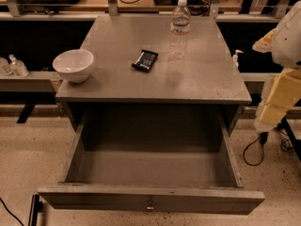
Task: Place water bottle into top drawer
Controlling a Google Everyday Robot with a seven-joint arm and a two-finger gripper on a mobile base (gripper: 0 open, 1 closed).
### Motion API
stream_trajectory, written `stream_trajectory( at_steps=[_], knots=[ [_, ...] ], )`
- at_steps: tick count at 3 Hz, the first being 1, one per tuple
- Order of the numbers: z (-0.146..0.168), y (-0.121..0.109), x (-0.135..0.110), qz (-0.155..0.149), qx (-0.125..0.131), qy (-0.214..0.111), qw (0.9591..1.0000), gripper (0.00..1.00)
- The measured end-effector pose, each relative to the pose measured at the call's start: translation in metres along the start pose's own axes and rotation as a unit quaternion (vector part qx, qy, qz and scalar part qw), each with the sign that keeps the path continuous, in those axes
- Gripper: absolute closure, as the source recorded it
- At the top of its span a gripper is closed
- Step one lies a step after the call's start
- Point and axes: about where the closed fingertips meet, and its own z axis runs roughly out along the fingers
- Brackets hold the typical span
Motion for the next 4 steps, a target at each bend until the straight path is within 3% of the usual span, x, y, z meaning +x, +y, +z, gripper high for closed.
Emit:
stream_trajectory(
  at_steps=[1,2,3,4],
  knots=[
    [0.000,0.000,0.000,0.000,0.000,0.000,1.0000,0.00],
    [0.004,-0.020,-0.002,0.013,0.025,-0.007,0.9996,0.00],
    [0.000,-0.089,0.002,0.064,0.096,-0.022,0.9931,0.00],
    [-0.015,-0.171,0.005,0.099,0.176,-0.070,0.9769,0.00]
  ],
)
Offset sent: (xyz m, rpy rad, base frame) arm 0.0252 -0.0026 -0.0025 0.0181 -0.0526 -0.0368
